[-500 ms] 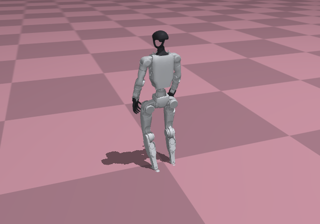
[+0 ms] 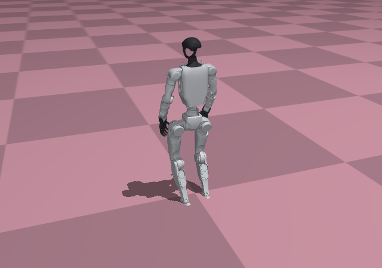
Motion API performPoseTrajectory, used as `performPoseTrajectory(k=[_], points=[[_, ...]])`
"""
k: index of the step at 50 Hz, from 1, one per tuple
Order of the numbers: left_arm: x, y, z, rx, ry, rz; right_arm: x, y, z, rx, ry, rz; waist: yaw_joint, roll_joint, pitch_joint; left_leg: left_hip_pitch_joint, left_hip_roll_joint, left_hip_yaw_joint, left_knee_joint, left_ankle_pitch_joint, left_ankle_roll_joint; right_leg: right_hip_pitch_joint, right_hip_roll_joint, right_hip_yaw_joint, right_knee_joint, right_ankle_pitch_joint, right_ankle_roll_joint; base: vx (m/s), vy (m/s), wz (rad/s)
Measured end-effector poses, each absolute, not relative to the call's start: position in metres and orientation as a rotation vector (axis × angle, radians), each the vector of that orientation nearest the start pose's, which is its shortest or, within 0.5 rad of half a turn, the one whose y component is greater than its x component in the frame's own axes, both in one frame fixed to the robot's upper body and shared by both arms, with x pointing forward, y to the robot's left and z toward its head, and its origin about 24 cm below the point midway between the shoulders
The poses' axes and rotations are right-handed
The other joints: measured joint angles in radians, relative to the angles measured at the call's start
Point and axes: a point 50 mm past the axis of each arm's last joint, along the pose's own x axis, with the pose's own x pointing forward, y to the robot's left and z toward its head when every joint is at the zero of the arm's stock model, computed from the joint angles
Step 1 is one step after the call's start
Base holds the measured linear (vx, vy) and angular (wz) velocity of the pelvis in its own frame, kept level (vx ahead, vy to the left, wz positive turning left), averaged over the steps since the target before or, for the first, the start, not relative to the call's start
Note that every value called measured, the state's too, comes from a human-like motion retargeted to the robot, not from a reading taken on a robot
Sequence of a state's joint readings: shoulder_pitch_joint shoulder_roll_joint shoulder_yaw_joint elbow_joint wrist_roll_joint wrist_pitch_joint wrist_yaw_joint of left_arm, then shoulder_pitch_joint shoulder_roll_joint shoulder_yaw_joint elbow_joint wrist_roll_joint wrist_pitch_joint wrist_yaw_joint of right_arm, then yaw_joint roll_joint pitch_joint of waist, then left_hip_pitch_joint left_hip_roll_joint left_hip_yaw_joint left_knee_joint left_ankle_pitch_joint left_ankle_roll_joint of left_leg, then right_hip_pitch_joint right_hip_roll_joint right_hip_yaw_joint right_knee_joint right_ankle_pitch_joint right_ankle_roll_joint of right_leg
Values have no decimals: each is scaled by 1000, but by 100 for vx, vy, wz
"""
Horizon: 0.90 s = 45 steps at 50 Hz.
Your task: Run
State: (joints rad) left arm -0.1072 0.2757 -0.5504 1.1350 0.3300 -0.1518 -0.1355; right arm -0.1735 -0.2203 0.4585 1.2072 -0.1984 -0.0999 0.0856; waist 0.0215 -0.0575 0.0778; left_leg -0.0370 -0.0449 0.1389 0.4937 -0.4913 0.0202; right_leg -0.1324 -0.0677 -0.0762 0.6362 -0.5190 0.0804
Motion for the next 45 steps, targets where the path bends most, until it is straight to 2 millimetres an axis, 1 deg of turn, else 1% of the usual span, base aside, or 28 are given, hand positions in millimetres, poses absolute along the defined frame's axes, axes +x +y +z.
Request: performPoseTrajectory(k=[13, 22, 25, 27, 29, 31, 34, 36, 38, 40, 42, 43, 45], points=[[141, 185, -148, 748, 937, -671, 169, -180, -142, -598, 936, 466, -18, -19, -11, -60, -14, 7, 26, -2, 14, -72, -13, 16, 43, -13, 0, 0, 0, 0], [142, 192, -147, 725, 935, -600, 179, -175, -137, -581, 889, 454, -30, -28, -3, -173, -12, 10, 131, -43, 36, -178, -10, 37, 121, -50, -14, 0, 0, 0], [143, 196, -146, 712, 933, -547, 177, -174, -138, -578, 887, 448, -32, -30, 6, -243, -6, 8, 209, -72, 48, -238, -2, 48, 171, -77, -25, 2, -1, -5], [145, 198, -145, 698, 928, -503, 172, -178, -140, -583, 907, 435, -29, -30, 16, -307, 2, 4, 293, -97, 58, -286, 7, 55, 220, -103, -35, 7, -5, -14], [148, 197, -145, 678, 918, -465, 173, -180, -140, -595, 903, 416, -23, -28, 27, -387, 18, 6, 407, -112, 66, -339, 19, 60, 282, -135, -49, 10, -6, -11], [149, 195, -145, 658, 912, -429, 179, -181, -137, -607, 878, 386, -10, -23, 38, -487, 32, 1, 541, -120, 68, -393, 37, 65, 354, -173, -66, 13, -7, -24], [140, 195, -148, 621, 926, -364, 193, -182, -130, -615, 820, 311, 20, -16, 44, -655, 12, -49, 732, -186, 67, -466, 75, 74, 470, -239, -89, 19, -7, -48], [133, 199, -150, 588, 938, -303, 203, -183, -123, -596, 772, 241, 32, -21, 32, -737, 16, -47, 816, -211, 73, -497, 91, 76, 528, -285, -98, 29, -6, -34], [128, 206, -149, 549, 937, -224, 212, -183, -116, -553, 721, 165, 41, -40, 12, -779, 18, -34, 843, -223, 80, -508, 92, 71, 567, -308, -99, 37, -6, -33], [129, 215, -145, 512, 912, -134, 216, -179, -112, -495, 686, 102, 46, -72, -8, -763, 10, -15, 823, -239, 90, -501, 69, 53, 615, -295, -87, 43, -6, -26], [141, 221, -136, 493, 842, -52, 214, -174, -113, -435, 673, 58, 33, -113, -19, -700, -20, 3, 776, -264, 106, -512, 38, 63, 719, -169, -39, 47, -5, 1], [151, 222, -130, 486, 791, -16, 211, -171, -114, -405, 673, 41, 23, -133, -24, -665, -39, 8, 748, -278, 113, -529, 27, 69, 789, -71, -7, 50, -5, 8], [178, 223, -112, 483, 661, 42, 206, -163, -116, -352, 681, 19, 3, -163, -30, -594, -71, 8, 687, -297, 121, -587, -4, 73, 917, 71, 20, 53, -5, 3]])
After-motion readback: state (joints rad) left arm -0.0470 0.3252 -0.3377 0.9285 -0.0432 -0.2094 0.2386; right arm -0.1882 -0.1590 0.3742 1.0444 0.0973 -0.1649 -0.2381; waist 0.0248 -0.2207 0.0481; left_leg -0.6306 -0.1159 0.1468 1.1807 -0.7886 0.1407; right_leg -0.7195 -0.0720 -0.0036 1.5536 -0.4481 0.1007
